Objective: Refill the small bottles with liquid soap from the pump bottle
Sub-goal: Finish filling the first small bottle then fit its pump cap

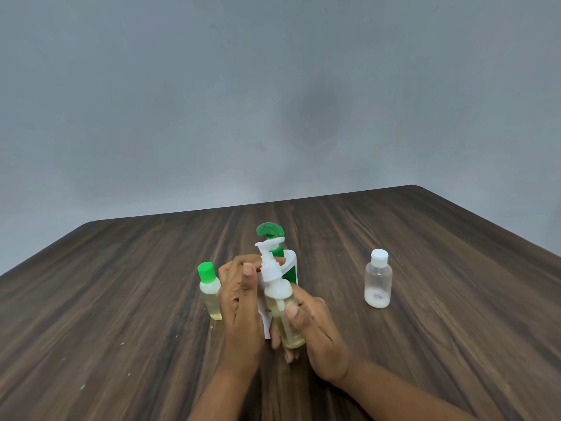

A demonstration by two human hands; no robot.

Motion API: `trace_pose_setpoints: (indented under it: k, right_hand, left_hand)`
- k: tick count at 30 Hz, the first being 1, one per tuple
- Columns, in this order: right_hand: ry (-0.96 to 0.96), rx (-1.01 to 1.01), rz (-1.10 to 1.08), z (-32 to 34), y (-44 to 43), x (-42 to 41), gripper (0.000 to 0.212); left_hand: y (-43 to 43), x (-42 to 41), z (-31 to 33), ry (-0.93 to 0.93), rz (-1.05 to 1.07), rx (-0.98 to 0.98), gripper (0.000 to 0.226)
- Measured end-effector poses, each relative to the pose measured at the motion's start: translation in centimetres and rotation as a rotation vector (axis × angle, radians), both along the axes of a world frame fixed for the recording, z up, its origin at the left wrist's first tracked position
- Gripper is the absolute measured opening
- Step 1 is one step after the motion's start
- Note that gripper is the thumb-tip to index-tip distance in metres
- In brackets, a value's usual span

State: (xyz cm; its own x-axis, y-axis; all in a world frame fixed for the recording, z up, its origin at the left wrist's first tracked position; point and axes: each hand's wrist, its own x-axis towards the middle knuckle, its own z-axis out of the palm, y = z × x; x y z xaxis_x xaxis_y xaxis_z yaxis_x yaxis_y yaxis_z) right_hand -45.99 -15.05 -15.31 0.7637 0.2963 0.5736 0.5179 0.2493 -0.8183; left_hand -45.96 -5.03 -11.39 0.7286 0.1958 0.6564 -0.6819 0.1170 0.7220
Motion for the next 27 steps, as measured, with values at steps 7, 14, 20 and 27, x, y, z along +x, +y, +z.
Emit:
trace_pose_setpoints:
  k: [7, 14, 20, 27]
  right_hand:
    - [0.079, 0.075, 0.047, -0.1, 0.0, 0.2, 0.056]
    - [0.082, 0.019, 0.040, 0.0, -0.2, 0.3, 0.062]
    - [-0.035, 0.027, -0.027, 0.1, 0.0, 0.0, 0.035]
    - [-0.319, -0.309, -0.473, -0.2, -0.6, -0.4, 0.024]
  left_hand:
    - [0.4, 0.2, -0.2, 0.047, 0.096, 0.135, 0.030]
    - [0.7, 0.6, -1.0, 0.082, 0.019, 0.192, 0.045]
    - [0.6, 0.6, -0.4, 0.010, 0.132, 0.152, 0.035]
    - [0.7, 0.1, -0.1, -0.099, 0.375, 0.260, 0.033]
